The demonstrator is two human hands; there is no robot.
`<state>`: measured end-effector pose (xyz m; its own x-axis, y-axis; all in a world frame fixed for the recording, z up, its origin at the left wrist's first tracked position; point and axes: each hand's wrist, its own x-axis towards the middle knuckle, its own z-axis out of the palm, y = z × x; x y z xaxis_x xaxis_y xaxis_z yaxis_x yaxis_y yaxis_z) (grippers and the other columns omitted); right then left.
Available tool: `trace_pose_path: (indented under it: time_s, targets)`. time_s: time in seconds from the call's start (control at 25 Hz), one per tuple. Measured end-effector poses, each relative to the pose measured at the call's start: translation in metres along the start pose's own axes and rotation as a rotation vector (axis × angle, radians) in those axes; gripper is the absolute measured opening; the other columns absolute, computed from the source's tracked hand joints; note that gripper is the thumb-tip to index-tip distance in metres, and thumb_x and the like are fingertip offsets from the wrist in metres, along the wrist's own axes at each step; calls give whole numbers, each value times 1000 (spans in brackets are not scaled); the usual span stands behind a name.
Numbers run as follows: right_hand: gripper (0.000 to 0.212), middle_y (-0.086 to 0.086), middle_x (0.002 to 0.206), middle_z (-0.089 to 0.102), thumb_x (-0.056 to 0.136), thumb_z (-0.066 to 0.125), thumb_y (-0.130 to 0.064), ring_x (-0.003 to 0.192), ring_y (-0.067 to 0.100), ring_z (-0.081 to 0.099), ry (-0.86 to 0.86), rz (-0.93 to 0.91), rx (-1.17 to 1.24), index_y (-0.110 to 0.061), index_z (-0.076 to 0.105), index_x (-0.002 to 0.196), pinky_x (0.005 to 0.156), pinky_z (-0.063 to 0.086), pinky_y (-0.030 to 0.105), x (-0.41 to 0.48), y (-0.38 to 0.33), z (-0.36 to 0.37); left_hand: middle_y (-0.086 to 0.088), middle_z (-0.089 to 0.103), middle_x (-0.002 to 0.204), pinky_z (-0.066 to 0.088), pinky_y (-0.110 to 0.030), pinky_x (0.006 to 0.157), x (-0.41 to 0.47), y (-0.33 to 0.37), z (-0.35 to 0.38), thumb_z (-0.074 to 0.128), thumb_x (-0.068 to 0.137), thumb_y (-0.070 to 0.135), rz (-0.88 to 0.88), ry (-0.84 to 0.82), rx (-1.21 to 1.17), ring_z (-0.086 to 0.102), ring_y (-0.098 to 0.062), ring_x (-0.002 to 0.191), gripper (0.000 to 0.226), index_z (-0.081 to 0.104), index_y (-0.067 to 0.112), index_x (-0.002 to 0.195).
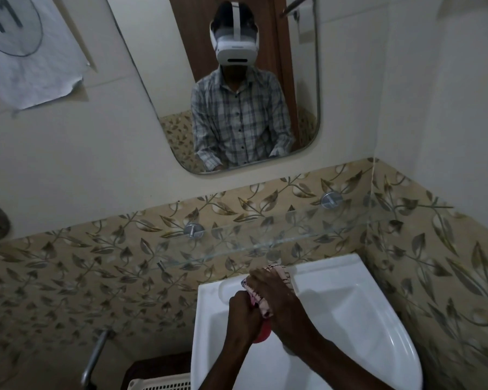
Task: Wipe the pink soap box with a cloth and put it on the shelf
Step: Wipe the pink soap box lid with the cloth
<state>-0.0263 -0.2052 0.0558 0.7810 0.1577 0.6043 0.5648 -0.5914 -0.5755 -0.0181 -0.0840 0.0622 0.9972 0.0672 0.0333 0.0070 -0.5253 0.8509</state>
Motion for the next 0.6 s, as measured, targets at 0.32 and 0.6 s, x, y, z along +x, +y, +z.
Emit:
trace_pose_path:
  time_s: [0.32, 0.6]
  targets:
    - [41, 6, 125, 69, 85, 58, 4, 121, 19, 61, 126, 121, 62, -9, 69, 123, 106, 47, 36, 4, -19, 4, 6, 68, 54, 51, -23, 55, -12, -7, 2, 63, 83, 25, -33, 133, -126, 65, -10, 56, 25, 66, 27, 58]
    - [40, 2, 107, 75, 80, 65, 4, 103, 18, 70, 63, 314, 223, -8, 69, 118, 87, 54, 18, 13, -9, -4, 1, 79, 79, 62, -31, 68, -20, 3, -3, 76, 73, 33, -40, 172, -384, 75, -15, 74, 15, 79, 30, 88]
